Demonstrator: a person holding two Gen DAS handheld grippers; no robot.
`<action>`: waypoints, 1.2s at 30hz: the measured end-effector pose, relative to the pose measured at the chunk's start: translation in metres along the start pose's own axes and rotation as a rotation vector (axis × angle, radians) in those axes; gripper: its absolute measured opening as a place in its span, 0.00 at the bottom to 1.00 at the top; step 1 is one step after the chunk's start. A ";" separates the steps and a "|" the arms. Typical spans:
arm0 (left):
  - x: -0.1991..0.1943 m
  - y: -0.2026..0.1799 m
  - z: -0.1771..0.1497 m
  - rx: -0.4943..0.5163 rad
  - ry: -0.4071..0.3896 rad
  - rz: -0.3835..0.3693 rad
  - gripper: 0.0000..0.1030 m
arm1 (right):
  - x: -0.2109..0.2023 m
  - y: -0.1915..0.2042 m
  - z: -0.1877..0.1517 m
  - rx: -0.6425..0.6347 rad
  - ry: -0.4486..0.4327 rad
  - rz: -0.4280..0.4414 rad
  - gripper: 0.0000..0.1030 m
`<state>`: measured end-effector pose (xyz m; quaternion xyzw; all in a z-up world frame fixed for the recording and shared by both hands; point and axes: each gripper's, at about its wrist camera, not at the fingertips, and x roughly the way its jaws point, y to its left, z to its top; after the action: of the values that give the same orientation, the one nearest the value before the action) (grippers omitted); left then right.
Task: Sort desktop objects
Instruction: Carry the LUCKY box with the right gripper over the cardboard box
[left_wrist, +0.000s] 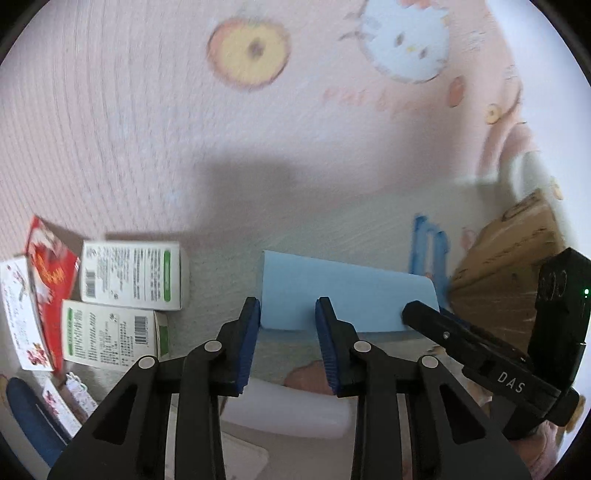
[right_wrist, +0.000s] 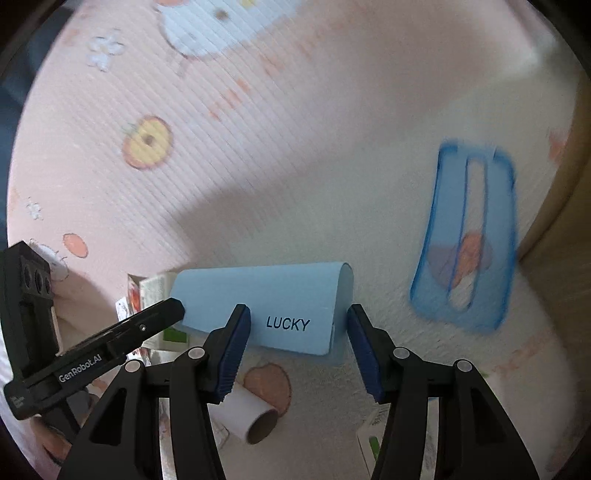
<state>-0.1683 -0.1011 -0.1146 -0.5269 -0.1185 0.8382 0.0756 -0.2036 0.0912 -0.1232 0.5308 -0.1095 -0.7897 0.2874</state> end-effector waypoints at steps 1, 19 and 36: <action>-0.008 -0.005 0.002 0.009 -0.018 -0.002 0.33 | -0.005 0.007 0.001 -0.013 -0.013 -0.009 0.51; -0.097 -0.156 0.058 0.209 -0.248 -0.192 0.33 | -0.196 0.010 0.040 -0.048 -0.437 -0.145 0.51; -0.005 -0.381 0.088 0.418 -0.062 -0.416 0.33 | -0.320 -0.151 0.042 0.284 -0.519 -0.393 0.51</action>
<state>-0.2446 0.2535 0.0326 -0.4384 -0.0512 0.8267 0.3488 -0.2052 0.3902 0.0702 0.3582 -0.1835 -0.9153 0.0159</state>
